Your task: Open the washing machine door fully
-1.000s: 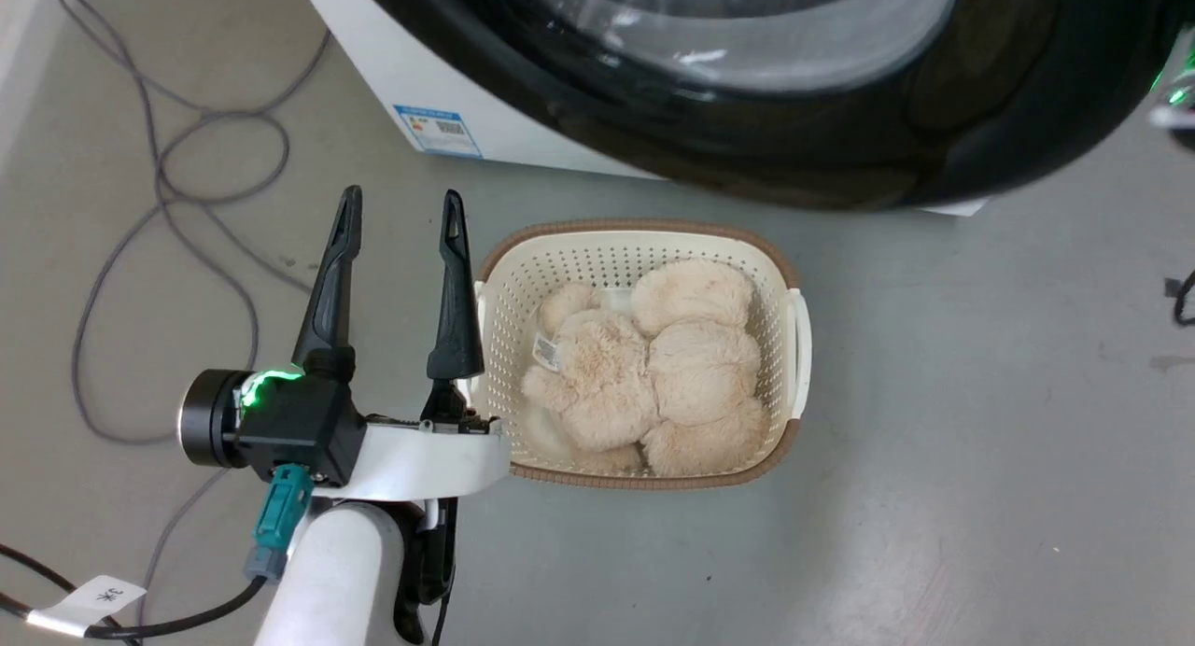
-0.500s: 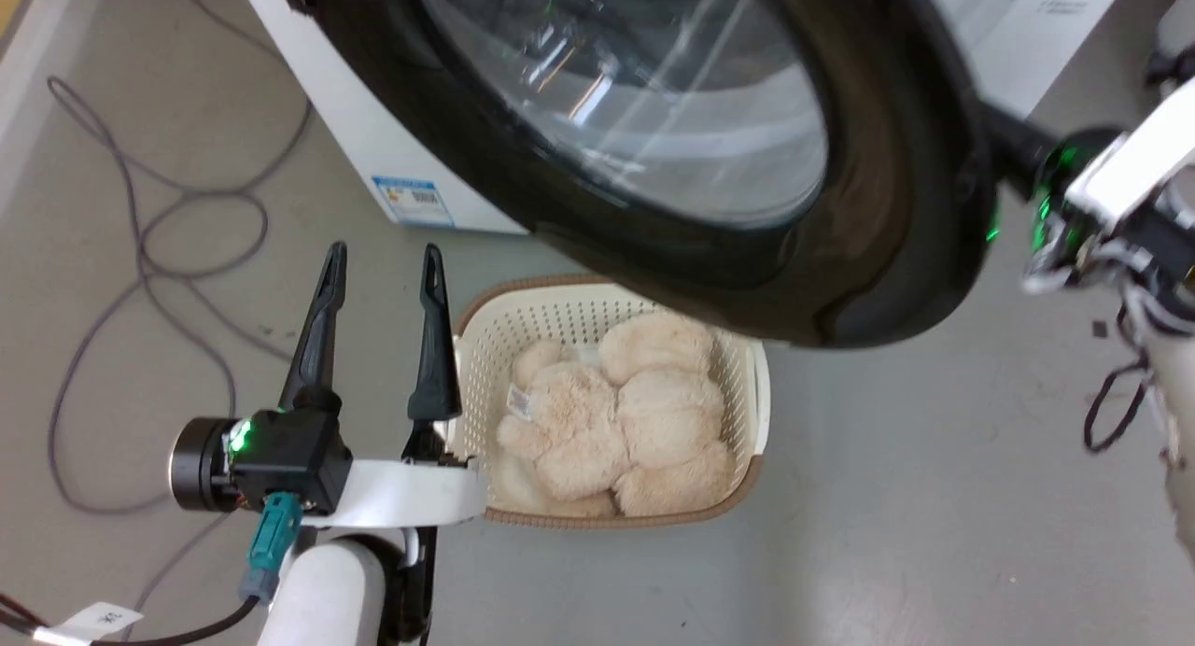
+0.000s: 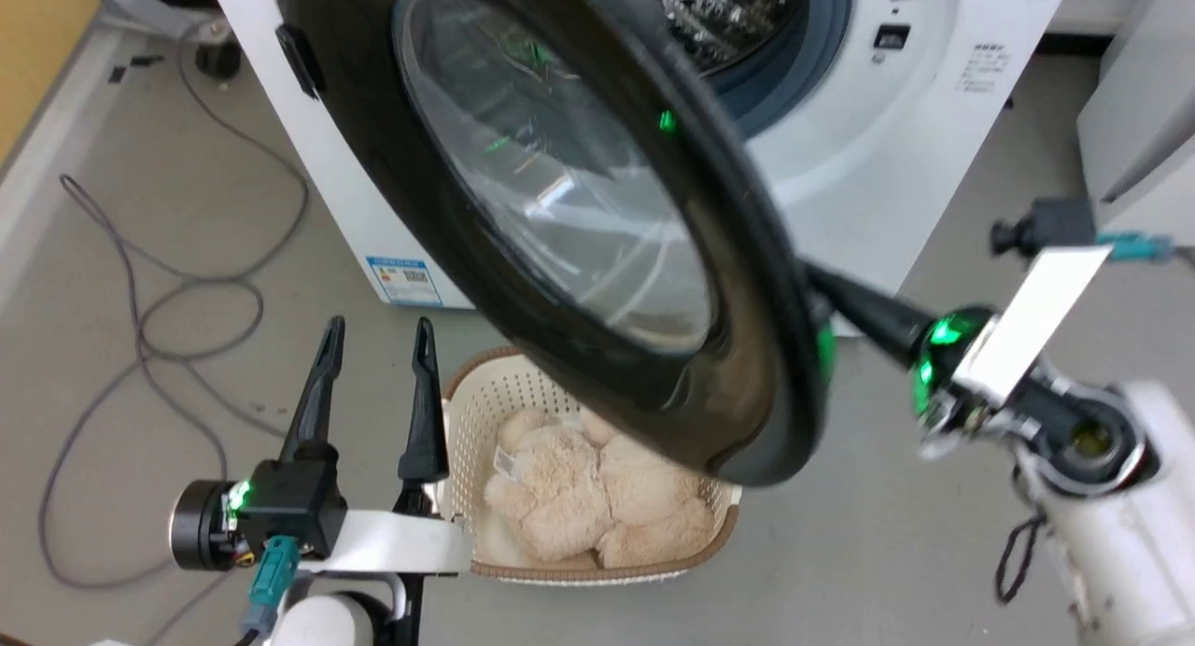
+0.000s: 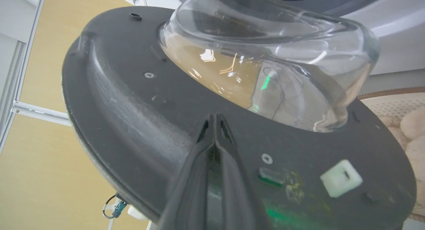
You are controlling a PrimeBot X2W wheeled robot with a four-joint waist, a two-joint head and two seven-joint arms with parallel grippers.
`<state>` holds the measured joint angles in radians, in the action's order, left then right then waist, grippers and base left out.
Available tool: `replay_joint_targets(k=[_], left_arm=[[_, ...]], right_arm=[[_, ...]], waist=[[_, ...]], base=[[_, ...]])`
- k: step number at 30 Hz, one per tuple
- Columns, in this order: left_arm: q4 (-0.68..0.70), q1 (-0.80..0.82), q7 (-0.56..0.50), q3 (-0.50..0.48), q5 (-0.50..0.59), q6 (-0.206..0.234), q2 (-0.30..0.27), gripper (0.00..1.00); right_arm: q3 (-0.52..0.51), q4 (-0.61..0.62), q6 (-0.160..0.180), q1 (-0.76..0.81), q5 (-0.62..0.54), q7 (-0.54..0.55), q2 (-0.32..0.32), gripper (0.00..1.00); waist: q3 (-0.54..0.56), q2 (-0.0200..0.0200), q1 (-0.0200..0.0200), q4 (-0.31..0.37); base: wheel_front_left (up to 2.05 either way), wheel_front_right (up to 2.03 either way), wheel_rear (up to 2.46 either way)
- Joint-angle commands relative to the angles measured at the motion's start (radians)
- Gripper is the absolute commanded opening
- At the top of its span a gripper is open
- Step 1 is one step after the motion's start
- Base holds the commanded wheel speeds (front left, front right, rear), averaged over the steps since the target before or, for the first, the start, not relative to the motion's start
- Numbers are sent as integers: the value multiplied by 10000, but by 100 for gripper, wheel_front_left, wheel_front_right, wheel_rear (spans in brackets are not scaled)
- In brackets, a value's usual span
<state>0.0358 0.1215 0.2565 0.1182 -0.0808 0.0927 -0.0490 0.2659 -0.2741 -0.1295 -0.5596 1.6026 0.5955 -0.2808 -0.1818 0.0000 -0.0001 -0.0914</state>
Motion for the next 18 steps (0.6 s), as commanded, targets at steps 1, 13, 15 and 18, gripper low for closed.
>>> replay_joint_targets(k=[1,13,15,18], left_arm=[[-42,-150,53,-32,80,-50,-12,100],[-335,-689,53,-167,102,-218,-12,100],[-387,-772,53,-185,89,-231,-12,100],[-456,-909,53,-200,72,-240,-12,100]], right_arm=[[111,235,-12,379,49,12,150,0],[830,1142,-12,2139,17,95,980,0],[909,1215,-12,2381,26,56,1138,0],[1069,1299,-12,2742,8,28,1362,0]], waist=[[185,0,1,16],[961,0,1,-133],[1080,0,1,-171],[1251,0,1,-213]], base=[[0,0,0],[0,0,0],[0,0,0],[0,0,0]])
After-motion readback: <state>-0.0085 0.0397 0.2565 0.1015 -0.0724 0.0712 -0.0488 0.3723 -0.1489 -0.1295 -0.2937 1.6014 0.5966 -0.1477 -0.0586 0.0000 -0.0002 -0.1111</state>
